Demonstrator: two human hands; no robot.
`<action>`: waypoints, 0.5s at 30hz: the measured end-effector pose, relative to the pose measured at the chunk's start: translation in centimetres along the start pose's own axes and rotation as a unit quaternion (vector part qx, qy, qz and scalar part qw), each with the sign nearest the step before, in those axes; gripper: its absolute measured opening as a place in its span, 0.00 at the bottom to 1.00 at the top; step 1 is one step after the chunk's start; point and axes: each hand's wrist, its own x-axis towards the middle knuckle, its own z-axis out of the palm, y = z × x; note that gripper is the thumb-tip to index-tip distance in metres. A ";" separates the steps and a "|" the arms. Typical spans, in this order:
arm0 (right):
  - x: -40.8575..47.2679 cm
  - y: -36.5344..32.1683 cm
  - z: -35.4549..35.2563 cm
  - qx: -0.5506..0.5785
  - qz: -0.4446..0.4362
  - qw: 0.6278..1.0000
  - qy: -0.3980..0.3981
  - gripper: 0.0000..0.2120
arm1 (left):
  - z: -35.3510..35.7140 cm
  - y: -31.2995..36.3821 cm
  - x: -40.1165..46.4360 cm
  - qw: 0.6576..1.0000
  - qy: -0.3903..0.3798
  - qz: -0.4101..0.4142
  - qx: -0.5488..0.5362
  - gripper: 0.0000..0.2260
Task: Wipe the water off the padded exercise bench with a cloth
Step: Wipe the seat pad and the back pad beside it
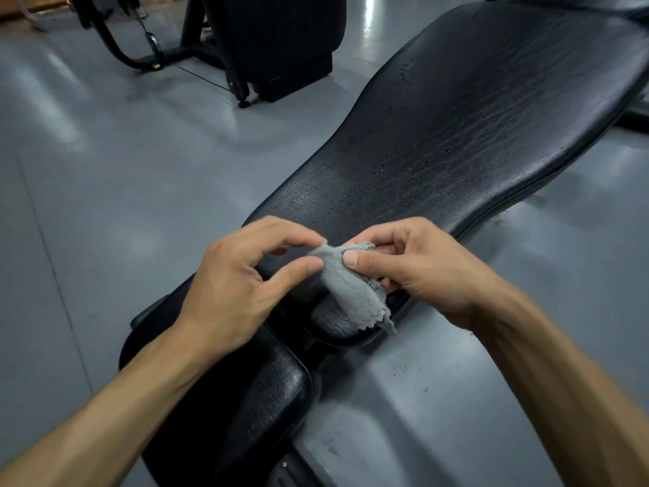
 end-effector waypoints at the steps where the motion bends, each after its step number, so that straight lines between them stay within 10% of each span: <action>1: 0.0 0.1 0.2 -0.011 0.005 1.000 -0.006 0.07 | -0.2 0.1 -0.1 1.000 0.008 0.004 0.005 0.06; 8: -0.1 -0.2 2.4 -0.096 -0.003 0.995 -0.017 0.08 | -0.6 1.7 -1.2 0.991 -0.056 0.095 0.077 0.06; 15: -0.9 -0.7 2.3 0.064 0.077 0.985 -0.138 0.19 | 0.1 0.7 -0.6 0.990 -0.064 0.052 0.112 0.09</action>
